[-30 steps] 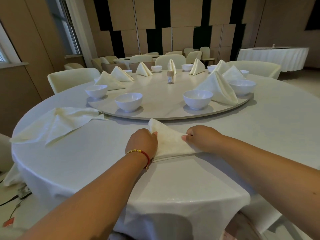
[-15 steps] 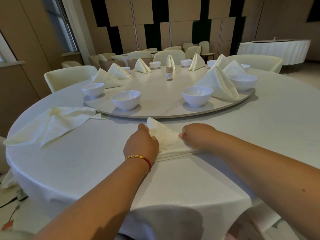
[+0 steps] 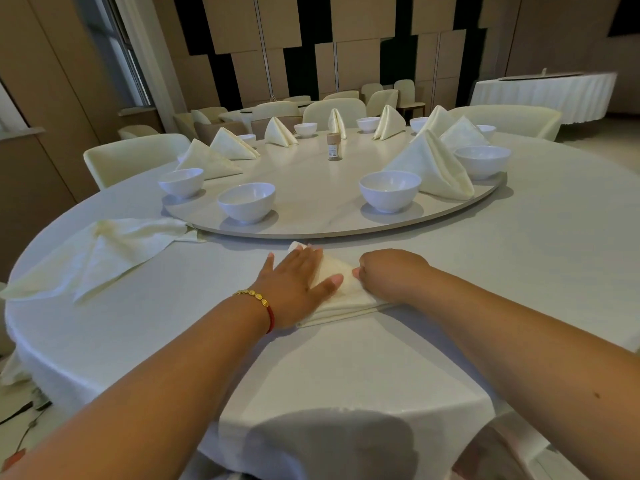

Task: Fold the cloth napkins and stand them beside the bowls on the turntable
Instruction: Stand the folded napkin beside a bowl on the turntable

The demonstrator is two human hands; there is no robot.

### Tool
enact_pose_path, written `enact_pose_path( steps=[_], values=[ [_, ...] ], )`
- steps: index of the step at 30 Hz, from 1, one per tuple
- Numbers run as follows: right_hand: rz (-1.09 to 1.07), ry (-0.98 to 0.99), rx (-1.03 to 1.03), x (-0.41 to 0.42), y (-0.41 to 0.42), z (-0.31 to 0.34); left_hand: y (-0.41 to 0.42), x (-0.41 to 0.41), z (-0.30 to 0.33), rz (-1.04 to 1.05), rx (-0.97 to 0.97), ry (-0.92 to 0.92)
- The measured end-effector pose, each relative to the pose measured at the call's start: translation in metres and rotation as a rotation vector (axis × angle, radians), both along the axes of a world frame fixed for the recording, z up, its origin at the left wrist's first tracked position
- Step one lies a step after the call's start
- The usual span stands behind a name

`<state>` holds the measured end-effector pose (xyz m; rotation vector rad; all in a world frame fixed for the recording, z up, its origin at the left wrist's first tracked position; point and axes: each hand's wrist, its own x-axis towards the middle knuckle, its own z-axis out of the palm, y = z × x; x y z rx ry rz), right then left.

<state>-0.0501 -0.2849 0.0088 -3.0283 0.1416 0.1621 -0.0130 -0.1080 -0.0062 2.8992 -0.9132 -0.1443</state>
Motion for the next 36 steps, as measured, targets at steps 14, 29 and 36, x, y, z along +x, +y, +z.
enact_pose_path(
  steps=[14, 29, 36],
  values=[
    [-0.097, -0.65, 0.267, -0.018, 0.003, 0.009, -0.001, -0.004, -0.002, 0.01, 0.139, 0.031],
    [0.327, 0.017, 0.398, -0.036, 0.02, -0.012, 0.01, 0.013, -0.01, 0.028, 0.098, 0.015],
    [0.429, 0.038, 0.02, -0.033, 0.024, -0.018, 0.014, 0.033, -0.008, 0.121, 0.092, 0.024]
  ],
)
